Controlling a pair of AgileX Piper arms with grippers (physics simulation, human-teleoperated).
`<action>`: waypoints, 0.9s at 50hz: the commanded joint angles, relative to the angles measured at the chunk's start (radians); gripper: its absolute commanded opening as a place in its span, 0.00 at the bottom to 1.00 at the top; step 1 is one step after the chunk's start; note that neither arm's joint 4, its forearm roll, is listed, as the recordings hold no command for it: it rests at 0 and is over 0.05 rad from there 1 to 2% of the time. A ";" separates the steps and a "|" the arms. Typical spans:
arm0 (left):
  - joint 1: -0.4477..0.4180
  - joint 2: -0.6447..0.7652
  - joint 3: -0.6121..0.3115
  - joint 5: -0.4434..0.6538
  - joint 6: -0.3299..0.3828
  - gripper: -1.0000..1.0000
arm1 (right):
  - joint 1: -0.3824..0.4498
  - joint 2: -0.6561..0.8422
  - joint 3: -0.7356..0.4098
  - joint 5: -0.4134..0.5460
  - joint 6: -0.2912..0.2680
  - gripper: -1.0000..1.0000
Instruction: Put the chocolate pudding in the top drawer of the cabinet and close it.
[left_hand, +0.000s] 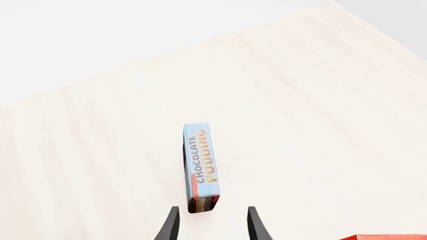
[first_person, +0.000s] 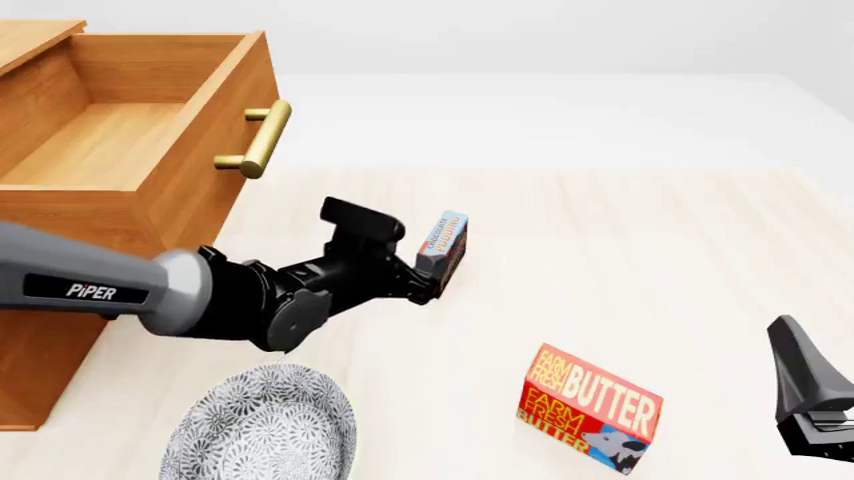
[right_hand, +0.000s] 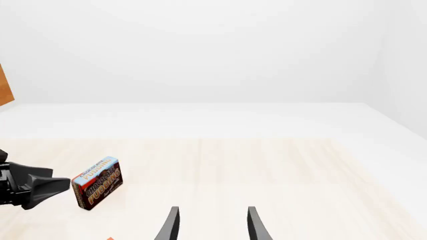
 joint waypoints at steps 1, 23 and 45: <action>0.007 0.027 -0.024 -0.001 0.002 1.00 | 0.000 0.000 0.000 0.000 0.000 1.00; 0.015 0.081 -0.050 -0.018 -0.011 1.00 | 0.000 0.000 0.000 0.000 0.000 1.00; 0.021 0.140 -0.089 -0.023 -0.025 1.00 | 0.000 0.000 0.000 0.000 0.000 1.00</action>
